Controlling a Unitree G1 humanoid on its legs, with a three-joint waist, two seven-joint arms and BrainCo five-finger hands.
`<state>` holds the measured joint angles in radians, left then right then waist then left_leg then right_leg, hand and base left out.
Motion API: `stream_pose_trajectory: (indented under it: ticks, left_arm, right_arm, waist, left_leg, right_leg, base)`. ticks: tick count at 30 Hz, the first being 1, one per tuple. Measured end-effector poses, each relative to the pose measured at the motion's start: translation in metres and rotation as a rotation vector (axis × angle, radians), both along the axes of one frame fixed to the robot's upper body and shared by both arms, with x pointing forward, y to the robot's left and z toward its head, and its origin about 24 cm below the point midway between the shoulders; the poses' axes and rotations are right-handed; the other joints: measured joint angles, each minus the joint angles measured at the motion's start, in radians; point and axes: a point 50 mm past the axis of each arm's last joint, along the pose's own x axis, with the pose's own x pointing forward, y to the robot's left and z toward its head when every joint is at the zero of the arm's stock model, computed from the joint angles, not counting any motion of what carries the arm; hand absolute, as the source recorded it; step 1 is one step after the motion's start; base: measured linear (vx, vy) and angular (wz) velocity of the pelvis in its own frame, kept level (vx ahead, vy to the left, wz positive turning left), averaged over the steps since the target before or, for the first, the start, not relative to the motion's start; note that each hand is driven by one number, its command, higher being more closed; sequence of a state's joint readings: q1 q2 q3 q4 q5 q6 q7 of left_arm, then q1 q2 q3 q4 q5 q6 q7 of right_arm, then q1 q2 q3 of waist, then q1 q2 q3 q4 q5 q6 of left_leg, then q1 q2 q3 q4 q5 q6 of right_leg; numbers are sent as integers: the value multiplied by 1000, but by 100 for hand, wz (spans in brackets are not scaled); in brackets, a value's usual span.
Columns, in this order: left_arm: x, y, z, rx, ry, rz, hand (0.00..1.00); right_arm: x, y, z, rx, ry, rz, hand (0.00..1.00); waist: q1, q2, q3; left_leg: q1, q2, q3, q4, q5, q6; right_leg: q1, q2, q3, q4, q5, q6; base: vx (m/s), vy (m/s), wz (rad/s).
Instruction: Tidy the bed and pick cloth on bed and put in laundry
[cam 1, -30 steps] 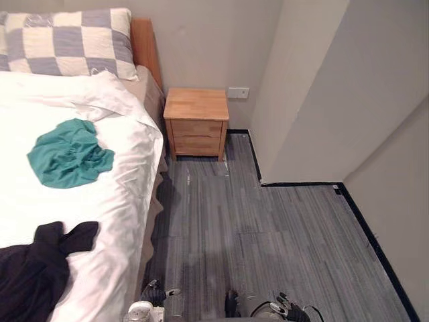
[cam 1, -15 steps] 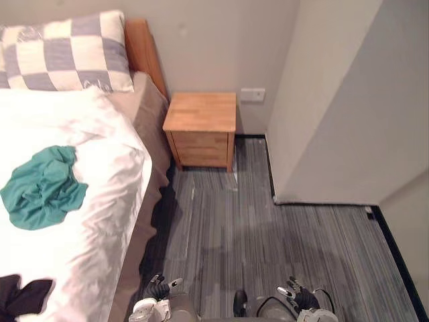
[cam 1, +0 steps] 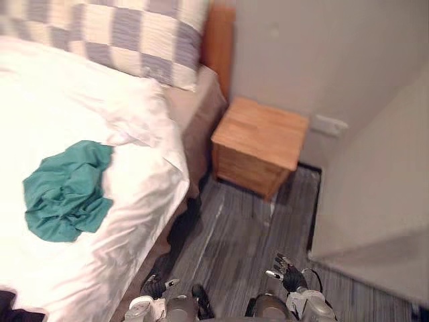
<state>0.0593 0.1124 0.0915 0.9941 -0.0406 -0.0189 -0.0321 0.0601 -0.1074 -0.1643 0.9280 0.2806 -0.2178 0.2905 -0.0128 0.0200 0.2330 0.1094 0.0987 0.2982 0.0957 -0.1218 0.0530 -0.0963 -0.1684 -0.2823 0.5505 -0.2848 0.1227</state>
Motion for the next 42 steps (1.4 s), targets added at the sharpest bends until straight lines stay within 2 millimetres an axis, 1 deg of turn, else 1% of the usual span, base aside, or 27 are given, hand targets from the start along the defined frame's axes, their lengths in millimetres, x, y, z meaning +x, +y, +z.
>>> stream_pose_trajectory:
  ticks: [1, 2, 3, 4, 5, 6, 7, 8, 9, 11, 12, 13, 14, 16, 17, 19, 20, 22, 24, 27, 29, 30, 31, 32, 33, 34, 42]
  left_arm:
    - [1, 1, 1, -1, -6, -7, 0]
    - [2, 1, 1, -6, -11, -14, 0]
    - [1, 5, 1, 1, -10, -13, 0]
    - [1, 9, 1, 8, -10, -7, 0]
    - [-8, 27, 3, 38, 5, 35, 0]
    - [-11, 27, 2, 32, 12, 63, 0]
    - [-17, 21, -1, 8, 23, 87, 0]
    - [-24, 11, -4, -26, 33, 94, 0]
    - [-34, -1, -7, -75, 41, 114, 0]
    - [-37, 0, -7, -83, 38, 135, 0]
    - [-41, 4, -7, -78, 28, 163, 0]
    - [-42, 5, -7, -81, 21, 179, 0]
    - [-44, 7, -6, -88, 10, 208, 0]
    - [-42, 9, -5, -90, -5, 211, 0]
    - [-41, 10, -5, -88, -11, 194, 0]
    - [-39, 9, -4, -80, -17, 176, 0]
    - [-41, 8, -5, -69, -7, 169, 0]
    - [-41, 8, -5, -60, 0, 137, 0]
    - [-41, 9, -5, -57, 0, 127, 0]
    - [-42, 18, -3, -18, 15, 82, 0]
    - [-42, 19, -4, -2, 28, 53, 0]
    - [-43, 20, -4, 10, 40, 44, 0]
    - [-42, 22, -3, 22, 46, 22, 0]
    - [-40, 24, -3, 35, 47, 1, 0]
    - [-38, 25, -3, 44, 60, -20, 0]
    - [-37, 19, -5, 30, 91, -60, 0]
    - [-34, 20, -4, 35, 79, -62, 0]
  right_arm:
    - [1, -2, 2, -4, -15, -22, 0]
    - [2, -5, 2, 1, -19, -60, 0]
    - [0, -4, 1, 8, -13, -92, 0]
    - [-1, -2, 0, 17, -9, -103, 0]
    - [-10, 11, -5, 55, 14, -126, 0]
    - [-10, 11, -5, 59, 18, -140, 0]
    - [-11, 7, -4, 52, 14, -161, 0]
    - [-13, 1, -1, 42, -1, -193, 0]
    - [2, -8, 14, 6, -79, -218, 0]
    - [27, -15, 39, -40, -204, -244, 0]
    - [48, -19, 61, -60, -310, -270, 0]
    - [57, -21, 70, -59, -353, -283, 0]
    - [74, -25, 89, -72, -429, -305, 0]
    - [88, -38, 113, -97, -528, -369, 0]
    - [88, -52, 126, -136, -572, -425, 0]
    - [86, -72, 142, -226, -613, -450, 0]
    - [86, -80, 151, -284, -633, -427, 0]
    - [89, -83, 164, -346, -668, -386, 0]
    - [96, -77, 180, -381, -725, -310, 0]
    - [103, -64, 179, -346, -723, -190, 0]
    - [103, -58, 174, -330, -704, -143, 0]
    - [101, -55, 171, -325, -691, -120, 0]
    - [98, -55, 166, -328, -673, -112, 0]
    - [92, -57, 162, -344, -647, -106, 0]
    - [83, -62, 155, -380, -606, -122, 0]
    - [97, -45, 153, -456, -576, -81, 0]
    - [99, -43, 153, -448, -583, -83, 0]
  waist:
    - [0, -5, 0]
    - [1, -5, 2]
    - [4, -21, -1]
    - [10, -35, -1]
    - [20, -90, 3]
    - [17, -82, 6]
    - [15, -51, -3]
    - [14, -7, -27]
    - [17, 38, -46]
    - [19, 45, -53]
    - [20, 27, -56]
    - [20, 23, -60]
    - [20, 16, -64]
    - [12, 10, -69]
    - [3, 6, -68]
    - [-9, -3, -63]
    - [-13, 4, -66]
    - [-19, 2, -65]
    - [-16, 0, -64]
    - [3, -38, -61]
    - [3, -50, -59]
    - [0, -44, -58]
    - [-18, -44, -59]
    - [-44, -53, -64]
    - [-72, -49, -63]
    - [-61, -24, -39]
    - [-55, -29, -39]
  left_leg:
    - [-4, 4, -54, -14, 1, -21]
    - [-7, 12, -108, -24, -11, -42]
    - [-10, 16, -160, -19, -27, -71]
    - [-12, 15, -173, -13, -40, -92]
    - [10, 2, -205, 34, -84, -162]
    - [22, 22, -218, 54, -102, -181]
    - [22, 68, -215, 80, -115, -201]
    - [14, 117, -209, 103, -132, -227]
    - [23, 183, -198, 113, -138, -252]
    - [53, 208, -196, 82, -99, -278]
    - [67, 208, -195, 54, -58, -278]
    - [66, 208, -194, 47, -43, -274]
    - [54, 205, -183, 43, -14, -268]
    - [20, 198, -125, 41, 33, -259]
    - [-2, 188, -50, 38, 65, -225]
    - [-4, 169, 91, 6, 94, -202]
    - [-2, 163, 173, -19, 113, -201]
    - [14, 146, 211, -72, 140, -203]
    - [16, 131, 194, -123, 150, -211]
    - [31, 97, 166, -201, 190, -203]
    - [13, 85, 138, -201, 193, -198]
    - [-5, 80, 104, -205, 195, -190]
    - [-27, 74, 60, -206, 195, -177]
    - [-48, 61, 11, -206, 202, -169]
    - [-76, 46, -55, -207, 213, -151]
    - [-96, 6, -63, -208, 238, -146]
    - [-109, -24, -60, -207, 244, -124]
  right_leg:
    - [-36, 2, 67, -129, 35, 13]
    - [-61, 3, 144, -290, 107, 20]
    - [-67, -1, 216, -442, 188, 49]
    - [-68, -5, 249, -484, 205, 58]
    - [-56, -23, 310, -506, 208, 65]
    - [-49, -12, 309, -466, 275, 55]
    - [-46, 19, 288, -411, 282, 36]
    - [-41, 56, 258, -372, 255, -5]
    - [-36, 99, 205, -307, 207, -50]
    - [-35, 112, 170, -230, 163, -88]
    - [-37, 110, 160, -205, 137, -101]
    - [-37, 110, 156, -206, 135, -102]
    - [-36, 104, 146, -215, 135, -102]
    - [-13, 78, 100, -253, 136, -103]
    - [13, 51, 49, -275, 137, -104]
    - [64, 16, -38, -314, 139, -107]
    - [81, 5, -77, -314, 139, -108]
    - [104, -9, -121, -314, 140, -107]
    - [115, -12, -153, -315, 141, -104]
    - [123, -25, -171, -332, 153, -83]
    - [133, -31, -174, -343, 155, -74]
    - [132, -20, -118, -342, 141, -74]
    - [135, 12, -9, -344, 98, -80]
    - [136, 53, 100, -368, 68, -76]
    - [151, 105, 202, -372, 50, -102]
    - [164, 62, 188, -408, 96, -50]
    - [167, 36, 198, -416, 122, -34]
  base:
    - [362, -345, 138]
    - [438, -464, 156]
    - [372, -426, 124]
    - [372, -484, 123]
    - [310, -431, 91]
    - [416, -558, 102]
    - [358, -432, 80]
    - [499, -489, 89]
    - [452, -368, 69]
    - [379, -303, 48]
    - [217, -214, 31]
    - [196, -223, 21]
    - [85, -120, 22]
    - [74, -100, 78]
    - [81, -80, 131]
    - [59, -22, 138]
    - [17, 48, 125]
    - [-12, 64, 92]
    - [-54, 59, 59]
    - [-77, 70, 34]
    - [-101, 45, 37]
    - [-107, 23, 73]
    - [-68, -46, 116]
    - [-35, -97, 185]
    - [-17, -95, 144]
    - [4, -20, 94]
    - [83, 39, 1]
